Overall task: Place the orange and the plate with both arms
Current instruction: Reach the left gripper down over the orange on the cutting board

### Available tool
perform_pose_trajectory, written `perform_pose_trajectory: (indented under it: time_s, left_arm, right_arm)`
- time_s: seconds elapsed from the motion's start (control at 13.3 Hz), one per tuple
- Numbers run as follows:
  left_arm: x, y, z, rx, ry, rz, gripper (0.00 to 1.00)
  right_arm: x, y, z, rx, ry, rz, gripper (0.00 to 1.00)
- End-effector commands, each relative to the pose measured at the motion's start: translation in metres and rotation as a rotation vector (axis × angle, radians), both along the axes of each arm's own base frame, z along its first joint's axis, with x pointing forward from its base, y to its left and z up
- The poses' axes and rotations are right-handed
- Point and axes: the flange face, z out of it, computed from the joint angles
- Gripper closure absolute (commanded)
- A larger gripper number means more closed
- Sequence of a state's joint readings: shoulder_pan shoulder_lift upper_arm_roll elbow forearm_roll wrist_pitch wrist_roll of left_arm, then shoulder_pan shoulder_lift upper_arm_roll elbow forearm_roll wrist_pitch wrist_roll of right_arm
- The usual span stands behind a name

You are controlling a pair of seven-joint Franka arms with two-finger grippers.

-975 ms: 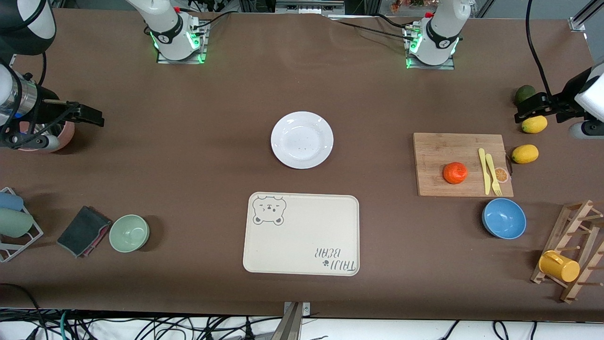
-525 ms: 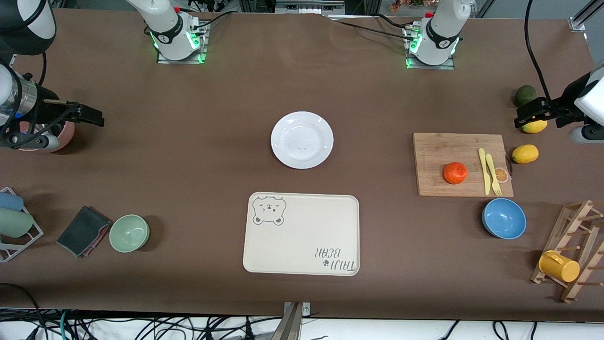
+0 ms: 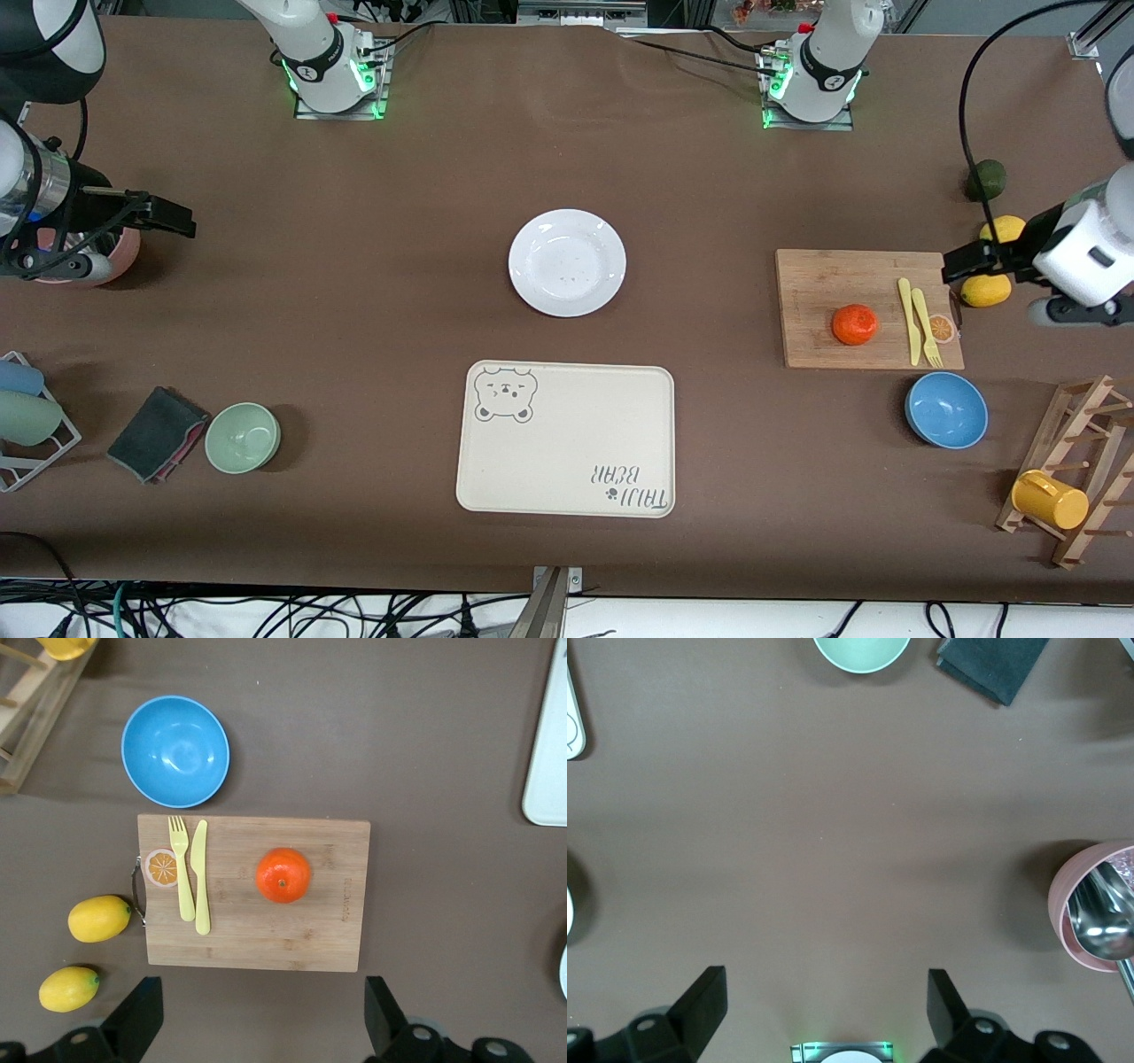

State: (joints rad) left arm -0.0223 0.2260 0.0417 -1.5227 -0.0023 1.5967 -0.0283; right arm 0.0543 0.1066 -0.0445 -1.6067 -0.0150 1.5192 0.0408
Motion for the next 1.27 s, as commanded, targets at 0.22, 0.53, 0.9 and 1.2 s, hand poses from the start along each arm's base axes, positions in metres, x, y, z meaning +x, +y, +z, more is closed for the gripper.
perform_pose_trajectory:
  time_s: [0.22, 0.53, 0.9, 1.2]
  left_arm:
    - [0.020, 0.010, -0.057, 0.021, 0.052, 0.058, 0.00]
    - [0.030, 0.019, -0.099, -0.014, 0.074, 0.088, 0.00]
    - [0.010, 0.022, -0.163, -0.066, 0.045, 0.132, 0.00]
    - [-0.020, 0.020, -0.218, -0.067, -0.041, 0.157, 0.00]
  right_arm:
    - [-0.002, 0.001, 0.004, 0.016, -0.005, 0.007, 0.00]
    - [-0.002, 0.001, 0.004, 0.016, -0.005, 0.007, 0.00]
    - [-0.002, 0.001, 0.004, 0.016, -0.005, 0.007, 0.00]
    - [-0.002, 0.001, 0.004, 0.016, -0.004, 0.007, 0.00]
